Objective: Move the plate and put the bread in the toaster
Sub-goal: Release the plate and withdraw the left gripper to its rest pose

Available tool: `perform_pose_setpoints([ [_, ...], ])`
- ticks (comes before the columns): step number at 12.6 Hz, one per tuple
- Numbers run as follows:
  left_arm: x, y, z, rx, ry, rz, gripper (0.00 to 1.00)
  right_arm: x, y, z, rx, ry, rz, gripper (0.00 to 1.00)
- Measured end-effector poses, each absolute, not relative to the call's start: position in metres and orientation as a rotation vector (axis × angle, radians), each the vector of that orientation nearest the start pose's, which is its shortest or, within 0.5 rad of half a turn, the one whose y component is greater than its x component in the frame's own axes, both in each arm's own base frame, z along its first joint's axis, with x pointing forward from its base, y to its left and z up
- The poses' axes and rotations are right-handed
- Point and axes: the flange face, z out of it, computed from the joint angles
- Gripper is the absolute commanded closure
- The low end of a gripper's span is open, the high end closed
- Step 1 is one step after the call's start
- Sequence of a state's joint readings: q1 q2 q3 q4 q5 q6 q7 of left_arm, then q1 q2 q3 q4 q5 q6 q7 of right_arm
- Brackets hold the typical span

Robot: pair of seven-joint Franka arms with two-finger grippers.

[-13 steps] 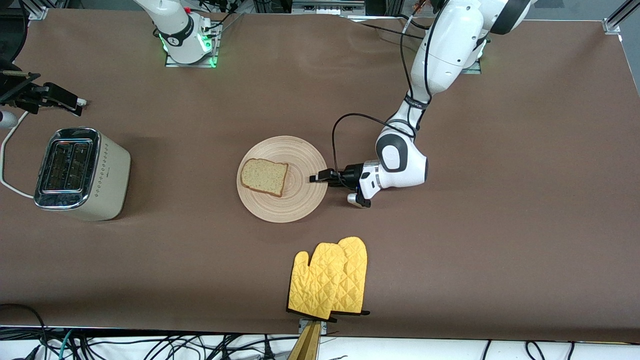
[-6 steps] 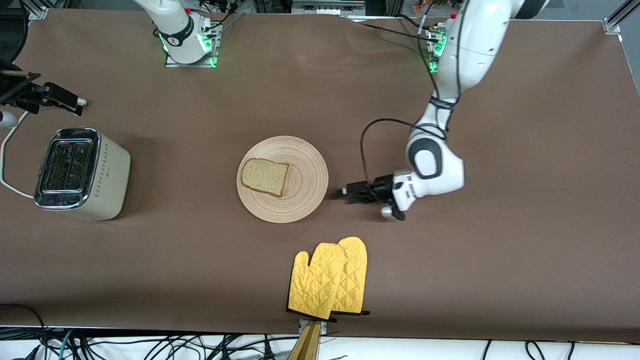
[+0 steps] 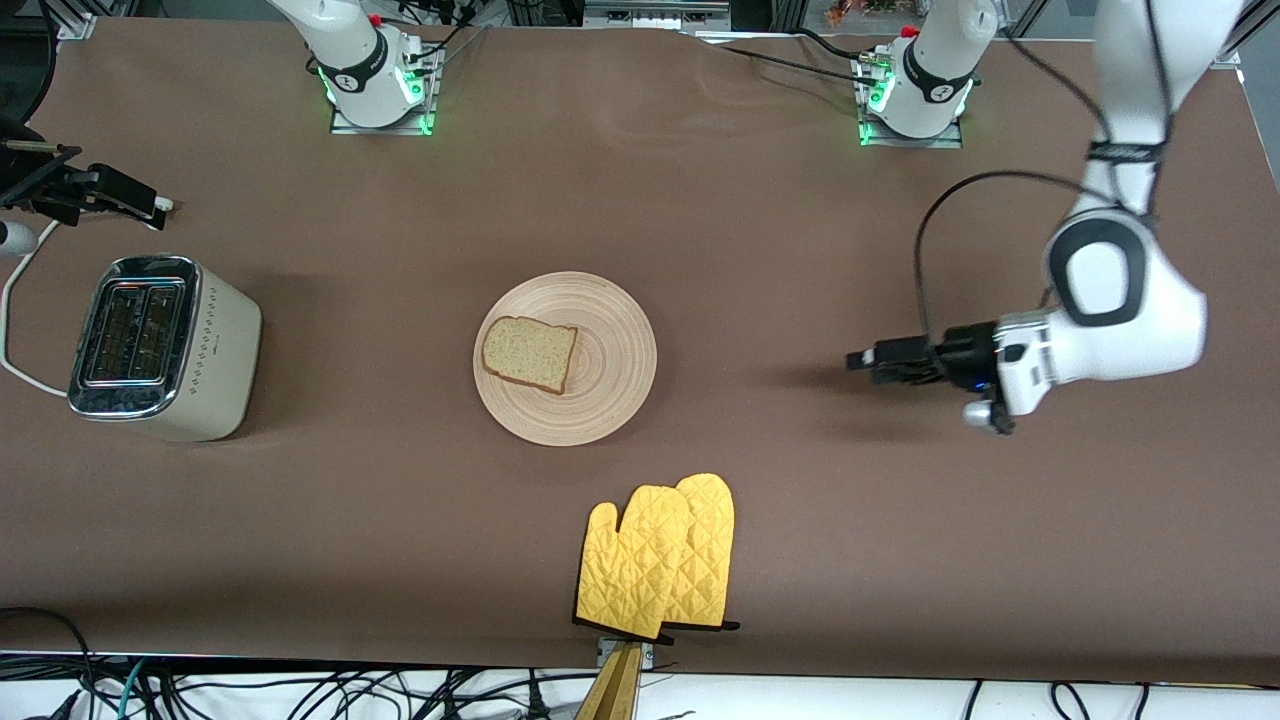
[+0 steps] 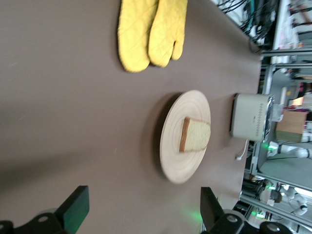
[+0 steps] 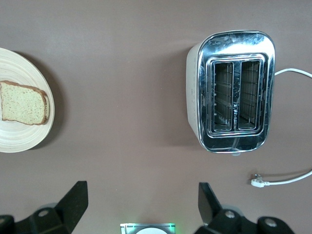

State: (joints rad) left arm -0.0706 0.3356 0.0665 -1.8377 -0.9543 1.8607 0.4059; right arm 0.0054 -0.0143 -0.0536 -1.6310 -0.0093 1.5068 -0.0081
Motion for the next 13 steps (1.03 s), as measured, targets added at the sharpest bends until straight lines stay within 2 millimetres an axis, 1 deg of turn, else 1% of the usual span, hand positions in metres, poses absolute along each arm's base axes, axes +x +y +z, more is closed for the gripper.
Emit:
perform_pose_setpoints([
  [1,0.608,-0.054,0.368,2.312,0.015,-0.152,0.0,0.54,-0.027,0.599,-3.142,0.063,0.174,0.0],
  [2,0.602,-0.041,0.38,2.368,-0.019,-0.168,0.0,0.54,-0.027,0.599,-3.141,0.063,0.174,0.0],
  [4,0.588,-0.023,0.404,2.494,-0.062,-0.241,0.0,0.54,-0.027,0.599,-3.141,0.063,0.175,0.0],
  [5,0.579,-0.016,0.422,2.568,-0.067,-0.287,0.0,0.54,-0.027,0.598,-3.141,0.063,0.175,0.0],
  [6,0.57,-0.008,0.444,2.654,-0.082,-0.322,0.0,0.54,-0.027,0.598,-3.141,0.063,0.176,0.0],
  [8,0.559,0.007,0.494,2.832,-0.15,-0.332,0.0,0.54,-0.027,0.598,-3.141,0.063,0.176,0.0],
  [9,0.557,0.015,0.52,2.931,-0.187,-0.316,0.0,0.54,-0.027,0.598,-3.141,0.063,0.176,0.0],
  [10,0.558,0.022,0.541,3.025,-0.216,-0.289,0.0,0.54,-0.027,0.598,-3.141,0.063,0.176,0.0],
  [11,0.56,0.026,0.555,3.085,-0.232,-0.263,0.0,0.54,-0.027,0.598,-3.141,0.063,0.176,0.0],
  [12,0.562,0.028,0.563,3.11,-0.235,-0.243,0.0,0.54,-0.027,0.598,-3.14,0.063,0.176,0.0],
  [13,0.563,0.029,0.566,3.12,-0.236,-0.235,0.0,0.54,-0.027,0.598,-3.14,0.062,0.176,0.0],
])
